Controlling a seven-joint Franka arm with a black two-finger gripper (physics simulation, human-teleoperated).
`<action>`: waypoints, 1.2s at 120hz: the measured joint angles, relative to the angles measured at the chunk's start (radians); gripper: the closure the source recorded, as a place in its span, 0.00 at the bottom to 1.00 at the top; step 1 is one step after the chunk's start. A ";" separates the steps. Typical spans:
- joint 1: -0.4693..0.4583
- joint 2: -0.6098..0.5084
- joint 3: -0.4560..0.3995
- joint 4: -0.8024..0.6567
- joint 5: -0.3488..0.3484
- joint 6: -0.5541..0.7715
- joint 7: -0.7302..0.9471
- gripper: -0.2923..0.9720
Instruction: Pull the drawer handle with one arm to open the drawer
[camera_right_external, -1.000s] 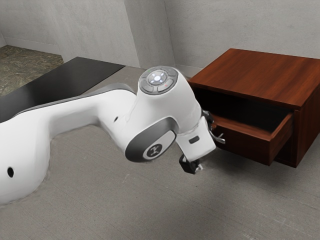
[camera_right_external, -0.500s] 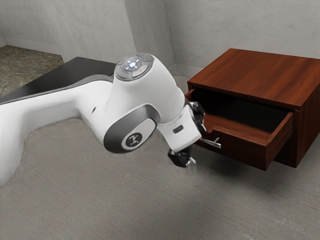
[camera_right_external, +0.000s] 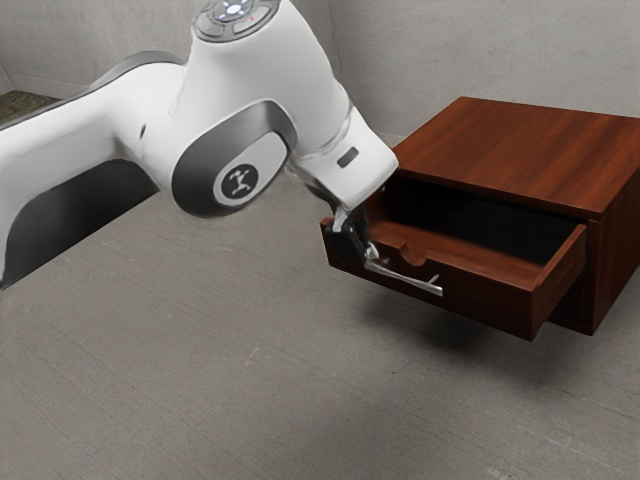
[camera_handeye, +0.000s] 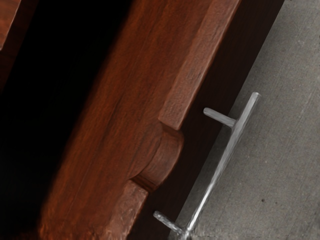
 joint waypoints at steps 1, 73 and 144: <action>0.000 0.000 0.000 0.004 0.000 -0.010 -0.011 0.23; 0.425 -0.008 -0.345 0.166 -0.091 -0.534 -0.765 0.23; 0.920 -0.011 -0.693 0.171 -0.074 -0.626 -1.063 0.23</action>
